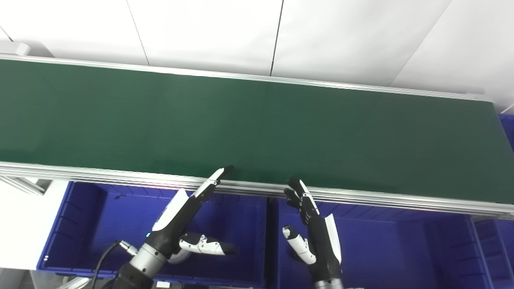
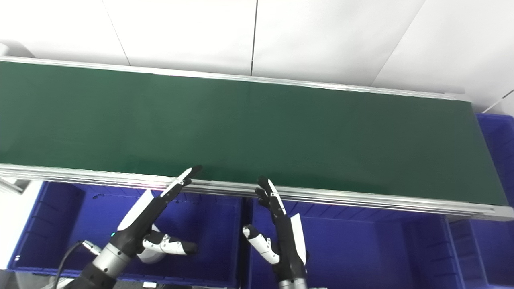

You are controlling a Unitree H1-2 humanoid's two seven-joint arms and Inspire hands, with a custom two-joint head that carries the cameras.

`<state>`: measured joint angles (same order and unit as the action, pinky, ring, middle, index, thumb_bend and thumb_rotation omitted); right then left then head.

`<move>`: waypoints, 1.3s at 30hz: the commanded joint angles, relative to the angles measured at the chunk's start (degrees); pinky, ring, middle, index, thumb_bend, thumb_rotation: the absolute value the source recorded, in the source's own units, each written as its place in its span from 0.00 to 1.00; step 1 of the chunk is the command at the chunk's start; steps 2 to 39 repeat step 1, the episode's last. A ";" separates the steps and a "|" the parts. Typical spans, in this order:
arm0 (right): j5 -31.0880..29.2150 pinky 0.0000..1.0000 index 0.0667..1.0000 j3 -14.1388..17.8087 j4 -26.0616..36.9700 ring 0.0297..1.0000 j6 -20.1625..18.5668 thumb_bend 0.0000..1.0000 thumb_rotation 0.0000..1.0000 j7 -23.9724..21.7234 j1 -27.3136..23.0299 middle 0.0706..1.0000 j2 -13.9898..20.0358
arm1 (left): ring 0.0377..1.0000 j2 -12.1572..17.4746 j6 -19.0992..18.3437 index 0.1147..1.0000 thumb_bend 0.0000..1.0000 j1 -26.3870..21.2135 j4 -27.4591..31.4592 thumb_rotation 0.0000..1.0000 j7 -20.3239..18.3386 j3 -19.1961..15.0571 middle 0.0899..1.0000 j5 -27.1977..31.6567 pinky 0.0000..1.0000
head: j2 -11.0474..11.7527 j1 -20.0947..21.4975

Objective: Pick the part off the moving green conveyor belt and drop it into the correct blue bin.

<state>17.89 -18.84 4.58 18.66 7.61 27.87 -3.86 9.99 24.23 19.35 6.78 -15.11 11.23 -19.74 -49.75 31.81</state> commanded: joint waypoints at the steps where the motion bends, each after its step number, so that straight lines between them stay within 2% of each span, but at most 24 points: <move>1: 0.29 0.85 0.92 -4.36 -0.87 0.88 0.58 0.82 0.90 0.51 -1.10 0.91 -7.16 | 1.00 0.81 2.07 0.98 0.80 -0.78 1.15 0.65 1.11 0.49 1.00 1.60 0.96 | -0.01 0.16; 39: 0.29 0.85 0.92 -4.36 -0.87 0.88 0.58 0.82 0.90 0.51 -1.10 0.91 -7.16 | 1.00 0.81 2.07 0.98 0.80 -0.78 1.15 0.65 1.11 0.49 1.00 1.60 0.96 | -0.01 0.16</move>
